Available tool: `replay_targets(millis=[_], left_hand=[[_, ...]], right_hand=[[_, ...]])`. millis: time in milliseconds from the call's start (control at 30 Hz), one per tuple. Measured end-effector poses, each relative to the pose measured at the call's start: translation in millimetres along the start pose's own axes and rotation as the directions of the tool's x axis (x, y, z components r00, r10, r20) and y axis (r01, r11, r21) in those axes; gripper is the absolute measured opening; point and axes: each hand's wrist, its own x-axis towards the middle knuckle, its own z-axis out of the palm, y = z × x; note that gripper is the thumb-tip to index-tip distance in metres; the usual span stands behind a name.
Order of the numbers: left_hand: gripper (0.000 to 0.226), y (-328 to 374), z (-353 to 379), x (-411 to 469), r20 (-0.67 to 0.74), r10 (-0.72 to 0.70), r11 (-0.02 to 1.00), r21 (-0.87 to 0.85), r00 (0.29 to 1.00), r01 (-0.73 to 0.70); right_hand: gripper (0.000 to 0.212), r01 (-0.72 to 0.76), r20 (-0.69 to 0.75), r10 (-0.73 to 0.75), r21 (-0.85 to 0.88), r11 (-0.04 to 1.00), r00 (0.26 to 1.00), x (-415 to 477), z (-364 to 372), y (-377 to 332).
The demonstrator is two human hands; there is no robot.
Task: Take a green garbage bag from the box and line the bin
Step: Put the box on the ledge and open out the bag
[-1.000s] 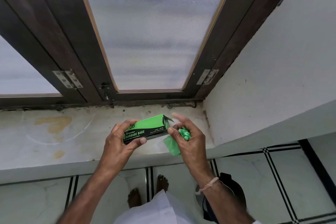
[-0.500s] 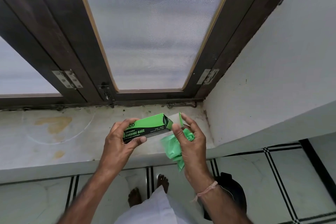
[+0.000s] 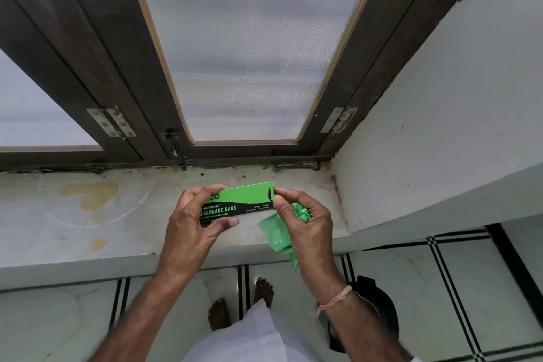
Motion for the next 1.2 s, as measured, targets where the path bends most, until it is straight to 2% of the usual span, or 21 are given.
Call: replay_targets(millis=[100, 200, 333, 433, 500, 567, 633, 700, 767, 800, 833, 900, 967, 1067, 1133, 1200], left_hand=[[0.06, 1, 1, 1, -0.005, 0.014, 0.999, 0.031, 1.0, -0.014], [0.062, -3, 3, 4, -0.013, -0.008, 0.997, 0.081, 1.0, 0.009], [0.068, -6, 20, 8, -0.03, -0.01, 0.968, 0.249, 0.999, 0.017], [0.072, -14, 35, 13, -0.046, 0.04, 0.927, 0.374, 0.998, -0.02], [0.071, -18, 40, 18, -0.068, 0.043, 0.904, 0.428, 0.997, -0.01], [0.07, -21, 41, 22, -0.073, 0.023, 0.899, 0.437, 0.997, 0.011], [0.081, -22, 39, 20, -0.071, 0.005, 0.877, 0.48, 0.997, 0.03], [0.09, -18, 40, 10, -0.128, 0.034, 0.839, 0.543, 0.991, 0.041], [0.077, -4, 47, -7, -0.22, 0.075, 0.885, 0.464, 0.973, 0.037], [0.071, 9, 52, -16, -0.2, 0.054, 0.938, 0.346, 0.978, 0.019], [0.071, 23, 57, -23, -0.116, 0.007, 0.978, 0.208, 0.993, 0.018], [0.086, 44, 72, -36, 0.143, -0.054, 0.999, 0.015, 0.988, 0.052], [0.084, 56, 84, -48, 0.276, -0.022, 1.0, -0.014, 0.961, 0.027], [0.035, 63, 90, -61, 0.226, 0.003, 0.992, -0.127, 0.974, 0.026], [0.022, 60, 89, -73, 0.239, -0.058, 0.941, -0.31, 0.969, 0.133], [0.025, 59, 87, -90, 0.283, -0.149, 0.85, -0.453, 0.948, 0.269]], right_hand=[[0.017, 0.013, 0.018, -0.013, -0.006, 1.0, 1.0, 0, 0, 4], [0.026, 0.056, 0.062, -0.051, -0.089, 0.994, 0.997, 2, -2, 13], [0.036, -0.023, 0.049, 0.038, -0.266, 0.964, 0.998, 7, -4, 32], [0.038, -0.045, 0.016, 0.055, -0.374, 0.926, 0.998, 13, -5, 44], [0.043, -0.038, 0.049, 0.066, -0.428, 0.903, 0.997, 18, -3, 43], [0.043, -0.046, 0.07, 0.083, -0.421, 0.906, 0.994, 22, -3, 40], [0.038, -0.103, 0.066, 0.135, -0.358, 0.928, 0.989, 23, -6, 36], [0.029, -0.183, 0.067, 0.211, -0.292, 0.939, 0.975, 22, -13, 34], [0.031, -0.273, 0.083, 0.294, -0.205, 0.94, 0.952, 19, -20, 32], [0.036, -0.316, 0.107, 0.334, -0.155, 0.936, 0.937, 17, -23, 29], [0.042, -0.358, 0.152, 0.37, -0.101, 0.928, 0.917, 15, -26, 23], [0.052, -0.431, 0.282, 0.423, -0.038, 0.902, 0.861, 8, -33, 11], [0.06, -0.507, 0.391, 0.458, 0.025, 0.861, 0.798, -2, -40, -1], [0.058, -0.567, 0.417, 0.461, 0.174, 0.805, 0.783, -22, -58, -16], [0.048, -0.537, 0.442, 0.403, 0.236, 0.81, 0.801, -43, -70, -18], [0.043, -0.492, 0.405, 0.367, 0.267, 0.829, 0.838, -71, -79, -9]])
